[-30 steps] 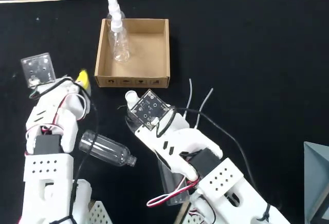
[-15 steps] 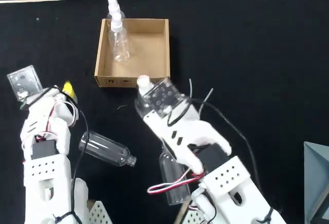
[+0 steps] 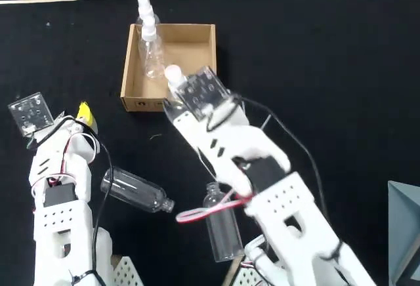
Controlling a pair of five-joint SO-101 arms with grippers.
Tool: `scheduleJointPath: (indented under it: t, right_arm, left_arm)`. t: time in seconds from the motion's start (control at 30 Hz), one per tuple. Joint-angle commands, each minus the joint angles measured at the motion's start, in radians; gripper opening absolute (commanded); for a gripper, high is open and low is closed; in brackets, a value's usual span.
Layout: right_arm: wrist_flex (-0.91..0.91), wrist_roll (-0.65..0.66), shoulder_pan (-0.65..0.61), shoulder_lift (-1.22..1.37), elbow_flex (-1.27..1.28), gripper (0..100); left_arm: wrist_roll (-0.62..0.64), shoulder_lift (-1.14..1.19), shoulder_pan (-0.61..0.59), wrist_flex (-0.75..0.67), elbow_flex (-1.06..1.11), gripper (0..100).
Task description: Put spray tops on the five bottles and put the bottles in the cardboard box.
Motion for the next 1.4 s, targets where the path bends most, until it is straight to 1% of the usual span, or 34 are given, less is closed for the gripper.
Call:
scheduleJointPath:
  t: [0.0, 0.07, 0.13, 0.27, 0.6, 0.67, 0.8, 1.13, 1.27, 1.37]
  right_arm:
    - [-0.008, -0.006, 0.005, 0.071, -0.128, 1.5]
    - [-0.028, -0.006, -0.006, 0.114, -0.151, 1.5]
    - [-0.084, -0.006, -0.015, 0.157, -0.163, 1.5]
    - [-0.219, -0.006, -0.021, 0.234, -0.165, 1.2]
    - [-0.425, -0.008, -0.023, 0.386, -0.170, 1.1]
    - [-0.431, -0.017, -0.028, 0.414, -0.189, 1.1]
    - [-0.431, -0.077, -0.029, 0.478, -0.251, 1.1]
    - [-0.431, -0.080, -0.034, 0.674, -0.394, 1.1]
    - [-0.431, -0.143, -0.034, 0.751, -0.446, 1.1]
    - [-0.430, -0.155, -0.032, 0.805, -0.476, 1.1]
  left_arm:
    - [0.091, -0.018, -0.035, -0.021, -0.013, 14]
    - [0.097, -0.018, -0.053, -0.021, -0.015, 14]
    - [0.097, -0.018, -0.059, -0.021, -0.015, 14]
    - [0.097, -0.018, -0.062, -0.023, -0.012, 14]
    - [0.097, -0.018, -0.062, -0.021, -0.010, 14]
    - [0.097, -0.018, -0.062, -0.021, -0.010, 14]
    - [0.097, -0.018, -0.061, -0.021, -0.010, 14]
    - [0.091, -0.018, -0.061, -0.021, -0.008, 14]
    - [0.091, -0.018, -0.061, -0.021, -0.008, 14]
    - [0.091, -0.018, -0.061, -0.021, -0.008, 14]
